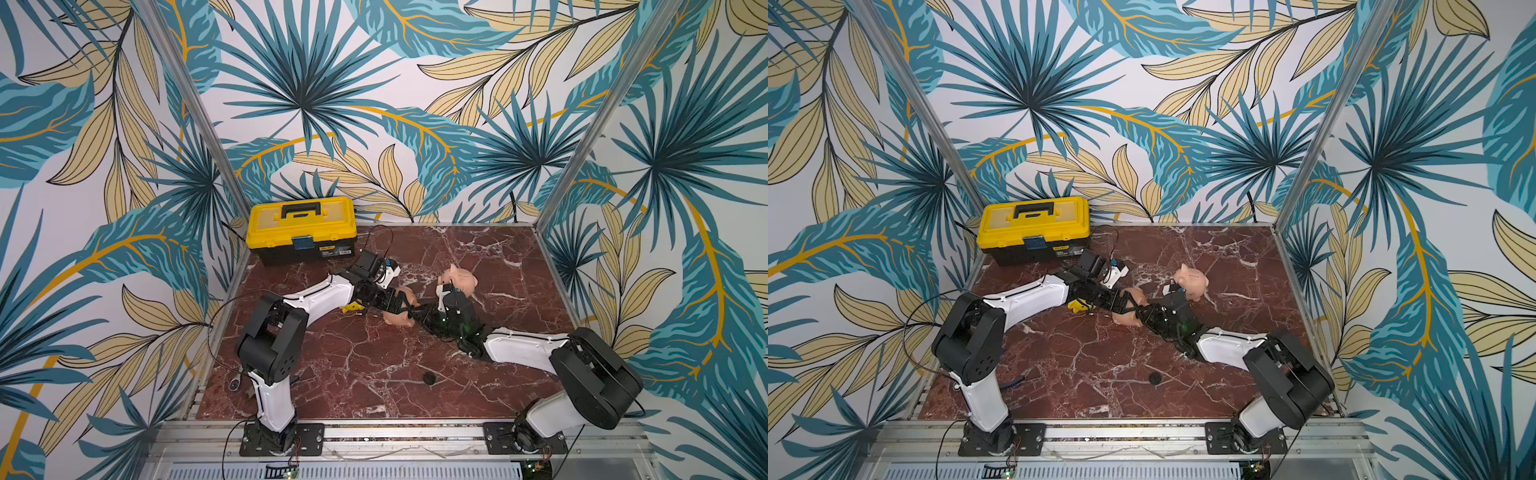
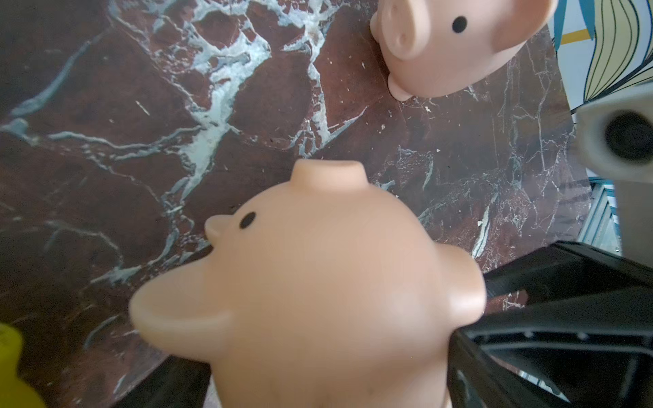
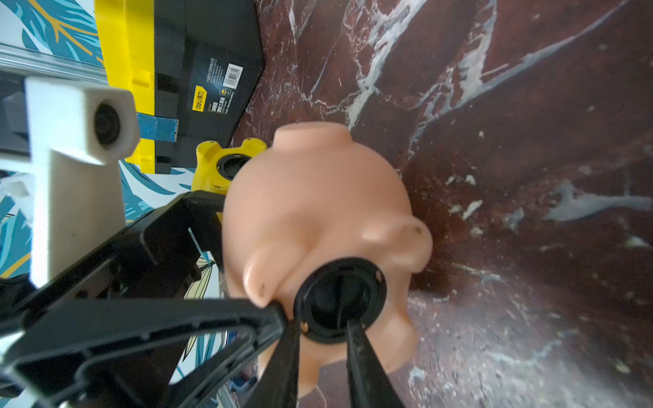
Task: Close piggy banks
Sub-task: Move the piggy bank to the center of the board.
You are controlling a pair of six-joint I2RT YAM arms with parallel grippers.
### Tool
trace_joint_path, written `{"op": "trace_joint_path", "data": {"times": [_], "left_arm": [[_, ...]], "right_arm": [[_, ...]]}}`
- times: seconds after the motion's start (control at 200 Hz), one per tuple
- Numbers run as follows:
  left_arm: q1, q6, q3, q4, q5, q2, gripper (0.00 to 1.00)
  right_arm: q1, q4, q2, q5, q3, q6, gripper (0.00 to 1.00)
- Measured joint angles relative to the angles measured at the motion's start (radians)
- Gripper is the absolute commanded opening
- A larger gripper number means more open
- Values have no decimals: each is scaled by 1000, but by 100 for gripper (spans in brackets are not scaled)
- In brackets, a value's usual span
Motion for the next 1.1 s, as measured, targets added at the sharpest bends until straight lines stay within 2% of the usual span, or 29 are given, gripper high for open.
{"op": "trace_joint_path", "data": {"times": [0.325, 0.466, 0.786, 1.102], "left_arm": [[-18, -84, 3, 30, -80, 0, 95], [-19, -131, 20, 31, -142, 5, 95], [-18, -221, 151, -10, -291, 83, 95], [-17, -248, 306, -68, -364, 182, 100]], "right_arm": [[3, -145, -116, -18, 23, -106, 33], [2, -244, -181, -10, 37, -156, 38], [2, -439, -334, 77, 67, -259, 39], [2, -567, -344, 111, 119, -321, 39]]}}
